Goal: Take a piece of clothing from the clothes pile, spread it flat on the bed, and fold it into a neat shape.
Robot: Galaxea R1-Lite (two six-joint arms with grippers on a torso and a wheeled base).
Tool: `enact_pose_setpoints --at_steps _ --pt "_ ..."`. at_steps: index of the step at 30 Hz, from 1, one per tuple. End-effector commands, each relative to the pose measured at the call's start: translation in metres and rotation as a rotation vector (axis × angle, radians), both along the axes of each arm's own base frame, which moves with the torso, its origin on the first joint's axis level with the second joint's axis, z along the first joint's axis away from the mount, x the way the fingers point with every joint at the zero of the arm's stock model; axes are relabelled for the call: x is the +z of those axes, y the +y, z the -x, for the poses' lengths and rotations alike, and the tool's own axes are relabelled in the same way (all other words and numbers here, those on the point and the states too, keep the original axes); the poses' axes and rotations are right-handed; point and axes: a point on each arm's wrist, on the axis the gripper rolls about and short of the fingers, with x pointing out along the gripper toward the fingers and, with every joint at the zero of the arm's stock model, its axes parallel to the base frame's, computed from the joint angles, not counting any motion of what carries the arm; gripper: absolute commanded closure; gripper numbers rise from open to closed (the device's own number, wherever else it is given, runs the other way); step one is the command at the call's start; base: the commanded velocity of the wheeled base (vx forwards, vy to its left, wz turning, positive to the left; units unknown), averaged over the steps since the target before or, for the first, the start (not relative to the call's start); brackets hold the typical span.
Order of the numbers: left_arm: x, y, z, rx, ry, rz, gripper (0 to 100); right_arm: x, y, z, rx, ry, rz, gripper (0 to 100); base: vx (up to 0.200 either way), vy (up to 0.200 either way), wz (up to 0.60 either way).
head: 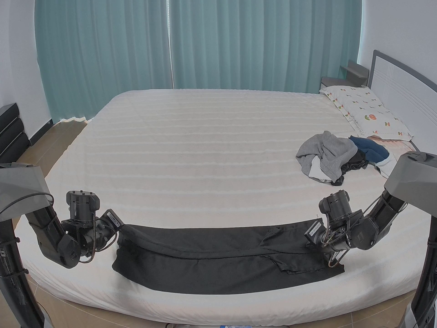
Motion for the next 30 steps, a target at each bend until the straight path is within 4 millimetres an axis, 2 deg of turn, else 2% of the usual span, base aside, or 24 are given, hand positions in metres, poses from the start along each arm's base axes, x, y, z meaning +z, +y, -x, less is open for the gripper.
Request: enact_pose_setpoints --at_steps 1,6,16,22,24,25,30 --pt "0.001 0.001 0.0 0.003 -0.004 0.001 100 0.002 -0.001 -0.002 -0.006 0.002 0.0 100 0.0 0.0 0.0" --pt "0.002 0.002 0.0 0.006 -0.007 0.002 100 0.006 -0.001 -0.002 -0.005 -0.004 -0.004 100 0.0 0.0 0.0" --pt "0.005 0.002 -0.004 0.007 -0.025 0.003 100 0.054 -0.007 0.0 -0.002 -0.144 -0.037 100 0.0 0.0 0.0" --pt "0.019 0.002 -0.024 0.01 -0.103 0.009 100 0.072 -0.02 -0.024 -0.029 -0.234 -0.035 100 0.0 0.0 0.0" --pt "0.019 0.002 -0.024 0.01 -0.103 0.009 100 0.072 -0.02 -0.024 -0.029 -0.234 -0.035 100 0.0 0.0 0.0" --pt "0.023 0.003 -0.035 0.018 -0.145 0.013 100 0.082 -0.022 -0.037 -0.04 -0.29 -0.048 100 0.0 0.0 0.0" --pt "0.032 0.009 -0.044 0.037 -0.191 0.017 100 0.099 -0.02 -0.05 -0.033 -0.371 -0.061 100 0.0 0.0 0.0"
